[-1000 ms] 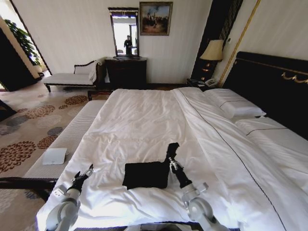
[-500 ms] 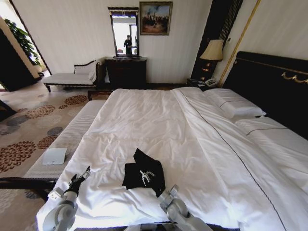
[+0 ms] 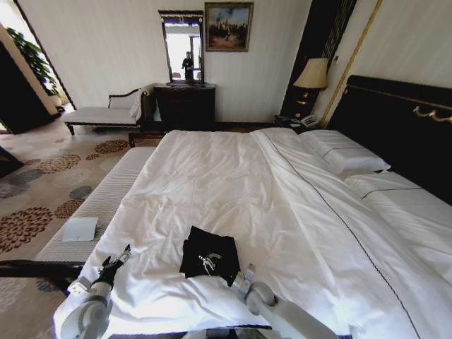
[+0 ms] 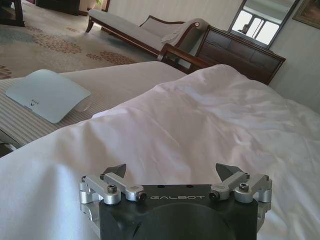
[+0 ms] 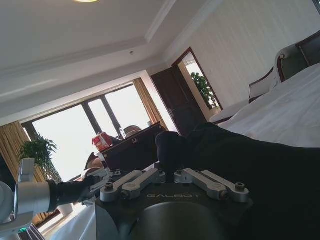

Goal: Fold the clothes on the bed.

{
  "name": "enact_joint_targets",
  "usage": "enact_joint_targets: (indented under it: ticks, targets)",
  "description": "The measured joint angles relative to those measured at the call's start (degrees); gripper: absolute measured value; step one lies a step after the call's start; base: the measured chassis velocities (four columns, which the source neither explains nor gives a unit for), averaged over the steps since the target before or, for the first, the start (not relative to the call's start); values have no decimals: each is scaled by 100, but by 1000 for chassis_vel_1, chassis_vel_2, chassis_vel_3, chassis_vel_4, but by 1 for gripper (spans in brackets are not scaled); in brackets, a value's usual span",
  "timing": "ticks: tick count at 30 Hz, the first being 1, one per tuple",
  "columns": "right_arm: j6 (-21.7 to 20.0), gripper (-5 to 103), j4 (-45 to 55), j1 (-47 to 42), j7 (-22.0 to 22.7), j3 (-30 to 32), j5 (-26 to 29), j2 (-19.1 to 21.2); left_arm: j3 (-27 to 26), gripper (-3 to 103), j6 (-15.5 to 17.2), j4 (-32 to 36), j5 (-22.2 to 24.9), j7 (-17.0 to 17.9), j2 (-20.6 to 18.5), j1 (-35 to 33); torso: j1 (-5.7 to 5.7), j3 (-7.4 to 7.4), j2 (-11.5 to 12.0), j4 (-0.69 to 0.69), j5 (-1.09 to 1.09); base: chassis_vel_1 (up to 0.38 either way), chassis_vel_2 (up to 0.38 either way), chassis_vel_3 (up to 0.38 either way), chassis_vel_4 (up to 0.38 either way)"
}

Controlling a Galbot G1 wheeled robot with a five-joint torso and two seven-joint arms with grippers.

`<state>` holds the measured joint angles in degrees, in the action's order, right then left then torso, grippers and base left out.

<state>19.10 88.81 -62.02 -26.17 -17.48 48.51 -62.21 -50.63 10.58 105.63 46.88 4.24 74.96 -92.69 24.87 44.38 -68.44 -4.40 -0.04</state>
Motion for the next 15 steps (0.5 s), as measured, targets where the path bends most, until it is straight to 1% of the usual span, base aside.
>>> enact_joint_targets:
  ticks: [9,11,14,15]
  targets:
    - [124,2,-229,27,-119,-175,-62,-122,58,100,-1,-30,-40,0,46,32,0,0,0,-1,-1,0,0,0,0]
    - [140,2,-262,49,-65,-188,-68,-160,60,100,-1,-16,-42,0,53,29,0,0,0,0,-1,0,0,0,0]
    - [188,1,-334,87,168,-223,-113,-298,57,100,-1,12,-45,0,59,26,0,0,0,0,0,0,0,0,0]
    - [220,7,-338,88,188,-250,-144,-326,50,100,-1,12,-45,0,59,30,0,0,0,0,-1,0,0,0,0]
